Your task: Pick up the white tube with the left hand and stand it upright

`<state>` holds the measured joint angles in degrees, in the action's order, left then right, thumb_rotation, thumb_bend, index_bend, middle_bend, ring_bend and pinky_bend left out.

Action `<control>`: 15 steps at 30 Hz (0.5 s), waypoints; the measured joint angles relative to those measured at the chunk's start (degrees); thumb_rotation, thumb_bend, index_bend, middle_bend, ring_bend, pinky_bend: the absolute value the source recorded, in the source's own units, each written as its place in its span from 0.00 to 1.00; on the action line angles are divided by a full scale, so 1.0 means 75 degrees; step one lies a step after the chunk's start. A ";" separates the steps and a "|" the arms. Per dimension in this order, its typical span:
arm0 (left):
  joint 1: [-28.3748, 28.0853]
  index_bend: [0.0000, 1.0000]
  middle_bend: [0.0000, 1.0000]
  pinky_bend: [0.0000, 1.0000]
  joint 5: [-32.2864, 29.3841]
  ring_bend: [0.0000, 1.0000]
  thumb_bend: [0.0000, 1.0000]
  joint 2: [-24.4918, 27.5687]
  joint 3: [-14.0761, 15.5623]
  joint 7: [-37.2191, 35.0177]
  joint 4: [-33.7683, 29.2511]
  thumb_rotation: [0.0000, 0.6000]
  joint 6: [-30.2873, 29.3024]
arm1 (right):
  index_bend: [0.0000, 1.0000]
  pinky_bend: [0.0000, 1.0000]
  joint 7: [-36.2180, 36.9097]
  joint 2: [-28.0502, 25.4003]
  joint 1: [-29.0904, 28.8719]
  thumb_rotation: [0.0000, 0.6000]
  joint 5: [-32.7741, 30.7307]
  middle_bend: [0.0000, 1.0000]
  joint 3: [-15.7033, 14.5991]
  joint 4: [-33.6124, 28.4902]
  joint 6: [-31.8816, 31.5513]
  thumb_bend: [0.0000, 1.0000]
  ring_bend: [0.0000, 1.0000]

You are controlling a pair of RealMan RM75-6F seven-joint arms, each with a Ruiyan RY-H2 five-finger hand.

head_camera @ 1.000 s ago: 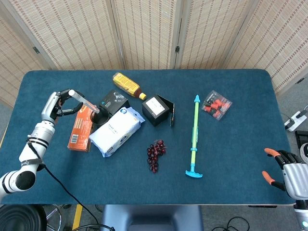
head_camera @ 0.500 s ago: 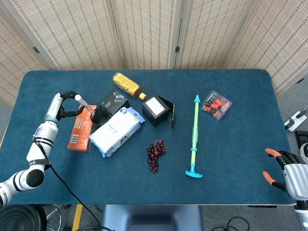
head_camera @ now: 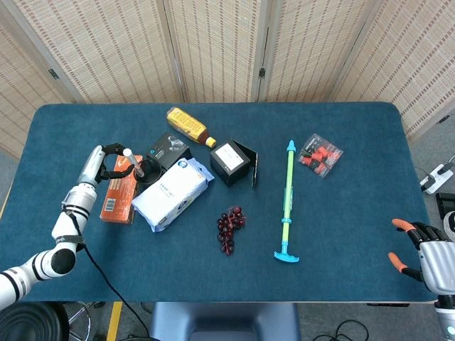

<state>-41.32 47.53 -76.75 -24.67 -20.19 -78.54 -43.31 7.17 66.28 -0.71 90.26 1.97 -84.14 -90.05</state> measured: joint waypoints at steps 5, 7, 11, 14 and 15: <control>-0.0099 0.65 0.45 0.19 -0.0017 0.33 0.51 -0.0451 0.0151 0.0193 0.0433 1.00 -0.0103 | 0.26 0.30 0.0018 -0.0001 0.0003 1.00 -0.0038 0.36 0.0008 0.0012 0.0018 0.18 0.26; -0.0142 0.64 0.44 0.19 -0.0016 0.32 0.50 -0.0651 0.0217 0.0283 0.0638 1.00 -0.0144 | 0.26 0.30 0.0016 0.0001 0.0010 1.00 -0.0039 0.36 0.0007 0.0013 0.0011 0.18 0.26; -0.0223 0.56 0.38 0.19 -0.0007 0.27 0.49 -0.0966 0.0323 0.0476 0.0992 1.00 -0.0201 | 0.26 0.30 0.0013 0.0002 0.0018 1.00 -0.0044 0.36 0.0003 0.0006 0.0009 0.18 0.26; -0.0286 0.53 0.36 0.18 -0.0012 0.26 0.49 -0.1165 0.0391 0.0667 0.1227 1.00 -0.0217 | 0.26 0.30 0.0017 0.0004 0.0022 1.00 -0.0050 0.36 0.0005 0.0008 0.0008 0.18 0.26; -0.0303 0.49 0.34 0.18 -0.0010 0.24 0.49 -0.1218 0.0414 0.0737 0.1292 1.00 -0.0228 | 0.26 0.30 0.0018 0.0004 0.0022 1.00 -0.0047 0.36 0.0006 0.0008 0.0004 0.18 0.26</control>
<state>-43.60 47.46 -85.89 -21.57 -14.66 -68.85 -45.02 7.30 66.31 -0.55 89.91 2.02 -84.08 -90.02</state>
